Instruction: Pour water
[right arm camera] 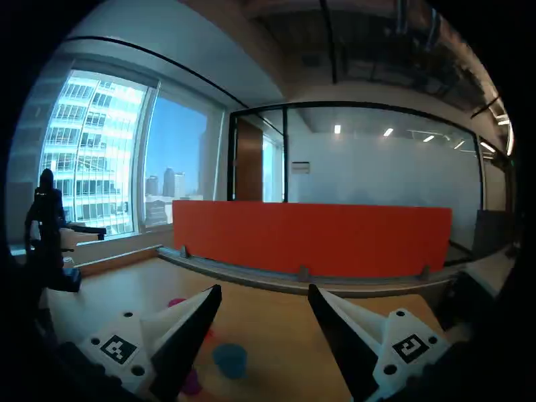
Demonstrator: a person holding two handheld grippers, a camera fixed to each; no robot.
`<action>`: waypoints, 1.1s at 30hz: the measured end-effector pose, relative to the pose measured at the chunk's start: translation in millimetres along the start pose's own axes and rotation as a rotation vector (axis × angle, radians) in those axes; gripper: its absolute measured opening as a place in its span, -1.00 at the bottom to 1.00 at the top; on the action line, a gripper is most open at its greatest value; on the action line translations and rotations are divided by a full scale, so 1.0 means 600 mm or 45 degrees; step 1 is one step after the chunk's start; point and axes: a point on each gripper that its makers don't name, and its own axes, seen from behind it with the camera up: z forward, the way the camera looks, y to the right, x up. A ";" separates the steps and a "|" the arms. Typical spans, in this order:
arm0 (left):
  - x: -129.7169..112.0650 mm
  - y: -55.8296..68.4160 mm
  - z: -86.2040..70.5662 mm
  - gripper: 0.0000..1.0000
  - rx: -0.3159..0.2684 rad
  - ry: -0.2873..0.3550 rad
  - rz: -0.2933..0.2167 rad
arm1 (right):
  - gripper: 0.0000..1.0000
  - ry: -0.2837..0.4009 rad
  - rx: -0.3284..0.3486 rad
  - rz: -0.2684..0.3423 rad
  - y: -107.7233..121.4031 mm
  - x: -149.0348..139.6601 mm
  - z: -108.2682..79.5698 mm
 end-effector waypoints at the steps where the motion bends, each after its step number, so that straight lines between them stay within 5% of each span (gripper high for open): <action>1: 0.000 0.003 0.001 0.85 -0.015 0.001 -0.007 | 1.00 -0.001 0.014 0.004 -0.002 0.001 0.000; 15: -0.010 0.028 0.004 0.85 -0.125 -0.019 0.046 | 1.00 -0.039 0.172 -0.048 -0.026 0.001 0.004; 33: -0.079 0.073 0.008 0.84 -0.237 -0.120 0.106 | 1.00 -0.166 0.240 -0.146 -0.031 -0.066 0.014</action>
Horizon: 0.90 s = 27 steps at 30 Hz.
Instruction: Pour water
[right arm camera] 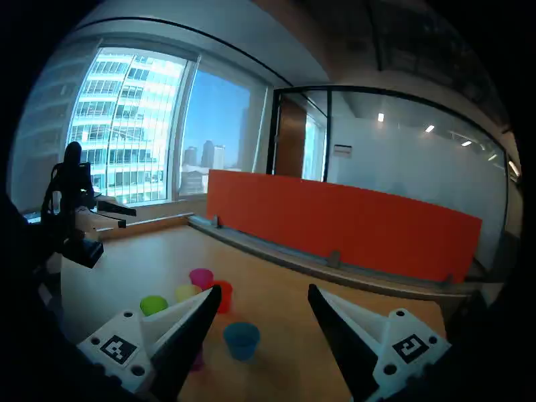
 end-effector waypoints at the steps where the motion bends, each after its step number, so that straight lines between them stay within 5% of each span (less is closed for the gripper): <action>1: -0.005 0.001 0.001 0.84 -0.004 -0.005 0.001 | 1.00 -0.008 0.001 -0.002 0.000 -0.004 0.001; 27: -0.156 0.038 0.025 0.84 -0.096 -0.181 0.011 | 1.00 -0.149 0.056 -0.018 -0.012 -0.100 0.025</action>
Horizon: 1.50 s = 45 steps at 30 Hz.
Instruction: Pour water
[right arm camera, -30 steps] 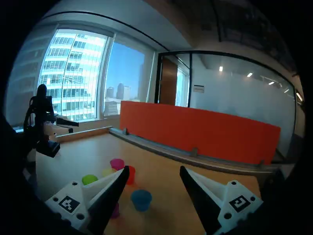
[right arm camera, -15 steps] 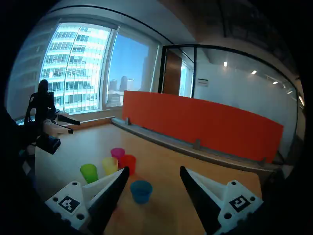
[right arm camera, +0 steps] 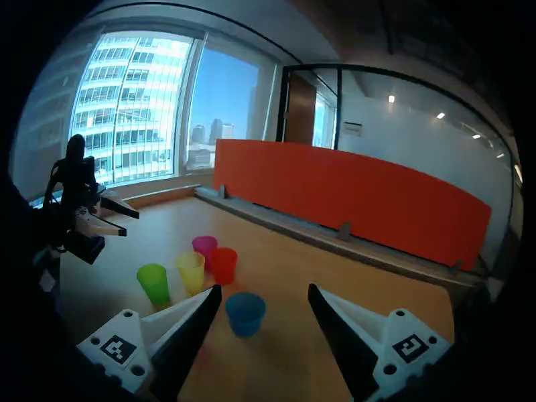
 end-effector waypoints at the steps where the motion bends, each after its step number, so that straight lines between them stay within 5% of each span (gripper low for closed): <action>1: -0.006 0.002 0.002 0.84 -0.003 -0.008 -0.002 | 1.00 -0.003 0.002 -0.001 0.000 -0.002 0.001; 26: -0.128 0.048 0.036 0.84 -0.138 -0.253 0.020 | 1.00 -0.056 0.033 -0.016 -0.003 -0.025 0.043; 45: -0.187 0.058 0.069 0.85 -0.192 -0.433 0.063 | 1.00 -0.081 0.035 -0.020 0.009 -0.037 0.066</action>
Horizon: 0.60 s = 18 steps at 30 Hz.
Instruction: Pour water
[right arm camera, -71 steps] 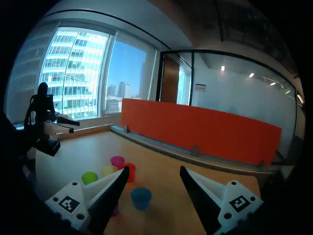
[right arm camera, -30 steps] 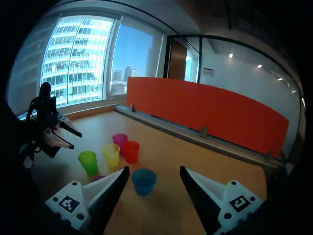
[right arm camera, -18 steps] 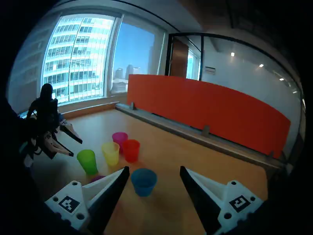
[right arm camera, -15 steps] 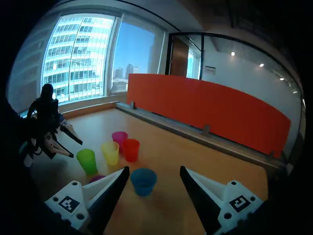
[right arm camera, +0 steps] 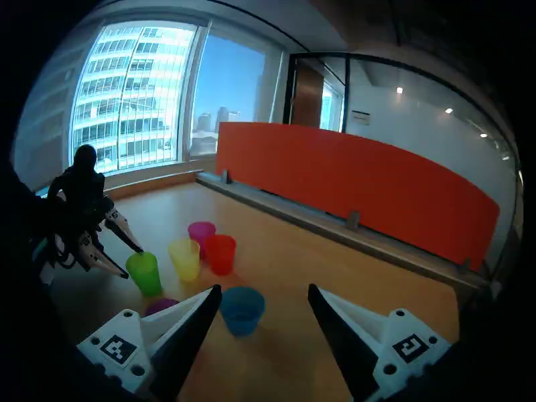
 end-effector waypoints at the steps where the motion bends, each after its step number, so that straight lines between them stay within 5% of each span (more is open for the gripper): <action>1: -0.001 0.001 0.003 0.84 -0.003 -0.006 0.003 | 1.00 -0.001 0.000 0.000 0.001 -0.001 0.001; 18: 0.000 0.011 0.054 0.85 -0.051 -0.071 0.048 | 1.00 -0.017 -0.003 -0.002 0.009 -0.008 0.014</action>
